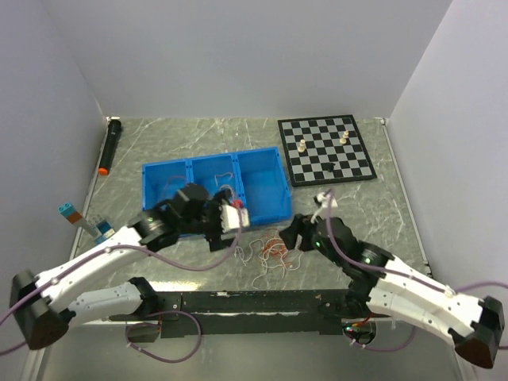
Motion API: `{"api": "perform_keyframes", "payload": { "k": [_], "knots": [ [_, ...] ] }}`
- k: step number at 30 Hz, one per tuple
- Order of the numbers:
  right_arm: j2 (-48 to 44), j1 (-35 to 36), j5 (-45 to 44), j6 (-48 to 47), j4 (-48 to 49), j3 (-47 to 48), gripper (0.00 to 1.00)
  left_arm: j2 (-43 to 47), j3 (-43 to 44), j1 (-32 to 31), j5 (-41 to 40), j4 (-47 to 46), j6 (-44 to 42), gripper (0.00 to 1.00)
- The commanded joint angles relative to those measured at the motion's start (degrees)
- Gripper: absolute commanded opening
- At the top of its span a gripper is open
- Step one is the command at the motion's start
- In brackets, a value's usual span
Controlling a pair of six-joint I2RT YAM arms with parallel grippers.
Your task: Untangle the cables
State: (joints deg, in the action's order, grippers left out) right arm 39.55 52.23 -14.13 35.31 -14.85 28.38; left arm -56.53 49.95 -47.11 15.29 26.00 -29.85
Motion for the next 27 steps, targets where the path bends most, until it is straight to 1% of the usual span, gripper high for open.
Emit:
{"api": "perform_keyframes", "payload": {
  "k": [1,5,8,11,14,16,21,23,25,27],
  "knots": [
    [-8.78,-0.02,-1.43,9.51,-8.52,-3.33,0.75,-6.64,-2.14,-2.8,3.17,-8.75,-3.11,0.99],
    [-9.41,-0.02,-1.68,12.32,-9.32,-6.14,0.72,-16.84,-0.91,-4.12,4.57,-15.17,-3.11,0.96],
    [-7.74,-0.11,-3.18,13.03,-8.01,-6.32,0.68,-20.63,-2.22,-5.09,5.28,-19.75,-3.81,0.93],
    [-5.02,-1.07,-1.26,12.68,-4.06,-6.15,0.65,-21.86,-3.89,-6.06,5.63,-20.29,-4.52,0.89],
    [-1.07,-2.48,1.73,12.41,-0.98,-5.88,0.61,-21.87,-5.65,-6.5,5.46,-20.29,-4.69,0.91],
    [1.48,-3.44,3.49,12.68,0.87,-6.06,0.56,-21.6,-6.88,-6.85,4.67,-21.86,-4.52,0.93],
    [6.94,-5.82,7.27,13.38,5.44,-6.15,0.46,-21.78,-6.36,-7.55,3.43,-25.03,-2.76,0.92],
    [8.43,-6.43,7.98,13.47,5.62,-5.62,0.41,-21.86,-6.19,-7.64,2.91,-25.56,-2.94,0.92],
    [8.96,-6.79,8.24,13.38,6.41,-5.44,0.34,-21.78,-5.92,-7.73,2.9,-25.56,-3.2,0.91],
    [8.27,-6.87,8.42,12.94,7.03,-5.27,0.21,-21.87,-6.01,-7.91,2.82,-27.04,-3.9,0.88]
  ]
}}
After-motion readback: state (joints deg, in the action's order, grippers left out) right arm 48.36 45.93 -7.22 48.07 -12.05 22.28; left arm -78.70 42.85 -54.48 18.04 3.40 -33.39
